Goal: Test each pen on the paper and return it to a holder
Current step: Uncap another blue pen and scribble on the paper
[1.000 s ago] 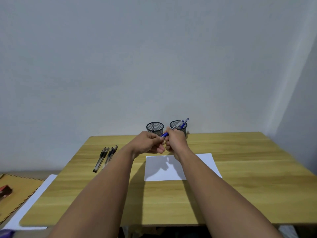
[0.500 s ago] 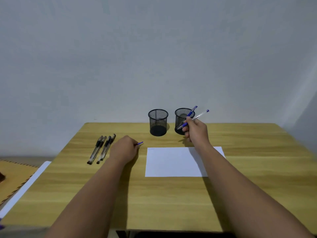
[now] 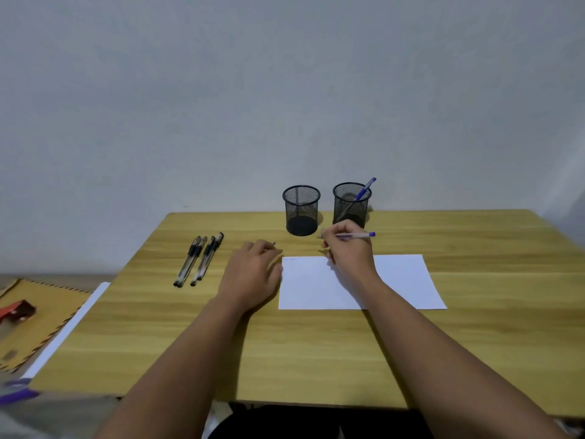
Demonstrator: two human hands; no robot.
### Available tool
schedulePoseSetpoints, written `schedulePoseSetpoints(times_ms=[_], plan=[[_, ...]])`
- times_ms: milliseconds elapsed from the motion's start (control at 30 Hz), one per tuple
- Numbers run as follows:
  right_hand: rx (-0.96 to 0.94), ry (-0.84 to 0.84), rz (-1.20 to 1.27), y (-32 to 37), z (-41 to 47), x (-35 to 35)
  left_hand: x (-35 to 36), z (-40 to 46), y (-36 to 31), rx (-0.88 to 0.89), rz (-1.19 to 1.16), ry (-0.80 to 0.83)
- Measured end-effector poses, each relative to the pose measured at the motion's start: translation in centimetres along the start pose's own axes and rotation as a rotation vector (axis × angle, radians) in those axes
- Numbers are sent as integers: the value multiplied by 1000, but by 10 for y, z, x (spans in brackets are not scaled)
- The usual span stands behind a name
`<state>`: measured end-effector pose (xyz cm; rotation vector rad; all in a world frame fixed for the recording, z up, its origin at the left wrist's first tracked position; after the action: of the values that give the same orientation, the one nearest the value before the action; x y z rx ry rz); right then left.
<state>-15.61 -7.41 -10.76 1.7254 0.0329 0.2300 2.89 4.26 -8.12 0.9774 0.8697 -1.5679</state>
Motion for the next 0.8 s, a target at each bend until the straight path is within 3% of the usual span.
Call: schedulePoseSetpoints(times_ms=[200,567,800], plan=[[21,170,-154,-17,-3,23,17,-17,-8,-6,-55,145],[-132,68,-481,-10,-5,34,26,-22,6,-46,-111,175],[-144,43,-387,-20,-7,33,26,-24,5,-37,-92,154]])
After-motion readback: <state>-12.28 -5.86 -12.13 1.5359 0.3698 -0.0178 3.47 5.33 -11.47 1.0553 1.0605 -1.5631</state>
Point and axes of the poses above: each hand's wrist, its own z-axis towards the middle knuckle, its own x-axis out of the palm, y = z × x, the point moved 8 cm from there along z, towards the middle knuckle, and after that the axes turned 11 degrees about x, right-handed, at the moved point
